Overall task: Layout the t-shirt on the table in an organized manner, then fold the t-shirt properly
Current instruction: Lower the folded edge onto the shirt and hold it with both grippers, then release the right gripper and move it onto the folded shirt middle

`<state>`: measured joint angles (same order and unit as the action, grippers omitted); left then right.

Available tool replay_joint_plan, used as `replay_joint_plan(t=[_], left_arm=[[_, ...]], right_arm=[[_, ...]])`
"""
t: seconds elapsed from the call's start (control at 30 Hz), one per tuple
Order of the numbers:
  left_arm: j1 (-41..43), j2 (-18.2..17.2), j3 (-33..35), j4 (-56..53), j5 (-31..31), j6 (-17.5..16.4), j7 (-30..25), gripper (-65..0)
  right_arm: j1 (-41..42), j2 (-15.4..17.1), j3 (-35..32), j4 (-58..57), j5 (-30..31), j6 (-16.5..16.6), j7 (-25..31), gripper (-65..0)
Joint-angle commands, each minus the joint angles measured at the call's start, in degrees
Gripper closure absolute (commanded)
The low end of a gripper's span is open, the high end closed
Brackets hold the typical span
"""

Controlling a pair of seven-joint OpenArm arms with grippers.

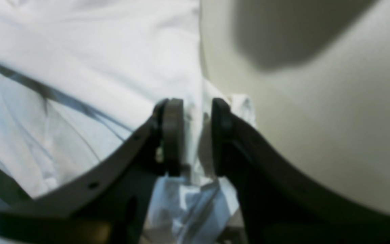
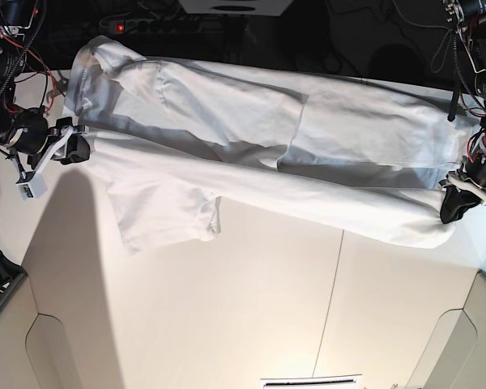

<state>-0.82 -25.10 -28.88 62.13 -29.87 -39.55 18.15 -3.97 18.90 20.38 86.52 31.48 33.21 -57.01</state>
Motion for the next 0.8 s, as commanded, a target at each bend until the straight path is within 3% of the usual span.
replay_joint_plan(t=[0.0,0.17,0.37,0.53,0.67,0.77], left_arm=[[-0.92,-1.4,-0.33,1.03,-1.18,-0.45,-1.66,-9.6],[-0.92,-1.4,-0.33,1.03,-1.18,-0.45,-1.64,-9.6],[-0.92,-1.4,-0.33,1.03,-1.16,-0.45,-1.64,-9.8],[-0.98,-1.4,-0.33,1.03,0.35,-0.45,-1.66,-26.4],[-0.96,-1.38,-0.33,1.03,2.45,4.37,-4.04,-27.2],[-1.31,-1.14,-0.33,1.03,2.97,6.03,-5.38,-27.2]], right_arm=[[0.61,0.96,0.39,1.05,0.37,-0.02,1.14,-15.0],[0.61,0.98,0.39,1.05,-2.89,-0.02,2.32,-15.0],[0.63,1.11,0.39,1.05,-9.03,-0.46,7.54,-15.0],[0.74,1.09,0.39,1.05,-13.22,-1.81,14.25,-15.0],[1.44,1.07,0.39,1.05,-16.55,-2.25,20.57,-15.0],[3.91,0.94,0.39,1.05,-16.76,-4.52,21.7,-15.0]])
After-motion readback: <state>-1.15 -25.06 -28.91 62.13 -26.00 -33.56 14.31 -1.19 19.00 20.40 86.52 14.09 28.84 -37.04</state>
